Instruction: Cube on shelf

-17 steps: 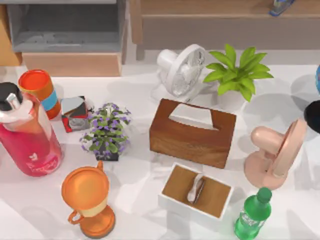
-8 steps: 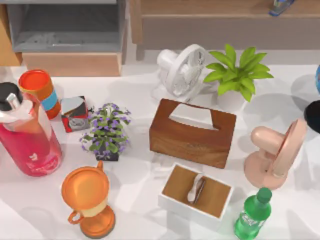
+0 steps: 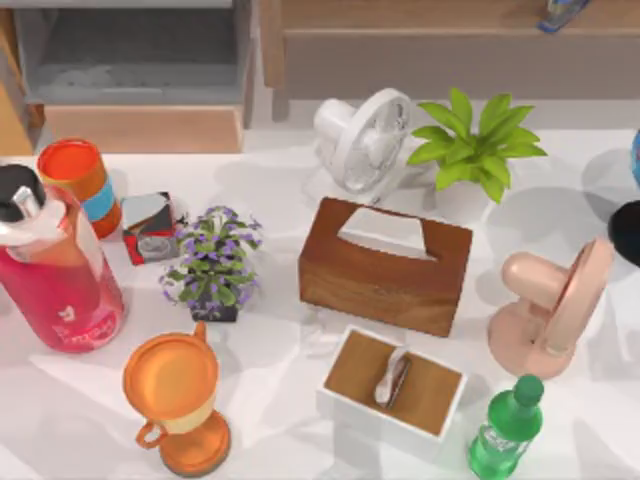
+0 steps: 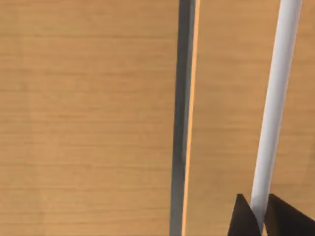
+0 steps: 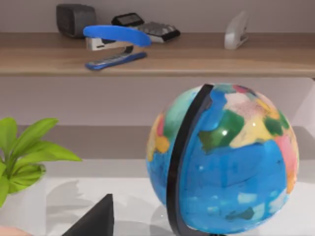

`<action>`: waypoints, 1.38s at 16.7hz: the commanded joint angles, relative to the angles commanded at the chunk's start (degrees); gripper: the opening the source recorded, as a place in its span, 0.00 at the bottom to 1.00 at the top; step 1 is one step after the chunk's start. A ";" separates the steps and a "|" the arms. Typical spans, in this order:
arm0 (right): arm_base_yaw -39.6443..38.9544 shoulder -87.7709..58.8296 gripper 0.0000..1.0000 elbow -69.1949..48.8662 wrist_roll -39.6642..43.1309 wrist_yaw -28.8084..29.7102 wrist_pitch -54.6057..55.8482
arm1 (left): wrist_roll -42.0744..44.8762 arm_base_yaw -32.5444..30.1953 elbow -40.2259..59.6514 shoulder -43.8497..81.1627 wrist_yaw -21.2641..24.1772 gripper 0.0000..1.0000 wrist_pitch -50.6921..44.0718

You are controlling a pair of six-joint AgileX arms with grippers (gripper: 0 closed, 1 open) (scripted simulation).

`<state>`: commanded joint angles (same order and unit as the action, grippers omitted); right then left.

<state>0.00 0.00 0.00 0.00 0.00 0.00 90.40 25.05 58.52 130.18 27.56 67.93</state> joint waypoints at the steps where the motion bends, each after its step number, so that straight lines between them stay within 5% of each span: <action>1: 0.00 0.00 1.00 0.00 0.00 0.00 0.00 | -0.02 0.45 -2.11 -0.78 0.29 0.00 1.09; 23: 0.00 0.00 1.00 0.00 0.00 0.00 0.00 | 0.59 6.55 -18.53 -8.84 6.80 0.00 11.41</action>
<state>0.00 0.00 0.00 0.00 0.00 0.00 90.98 31.60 39.99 121.34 34.36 79.34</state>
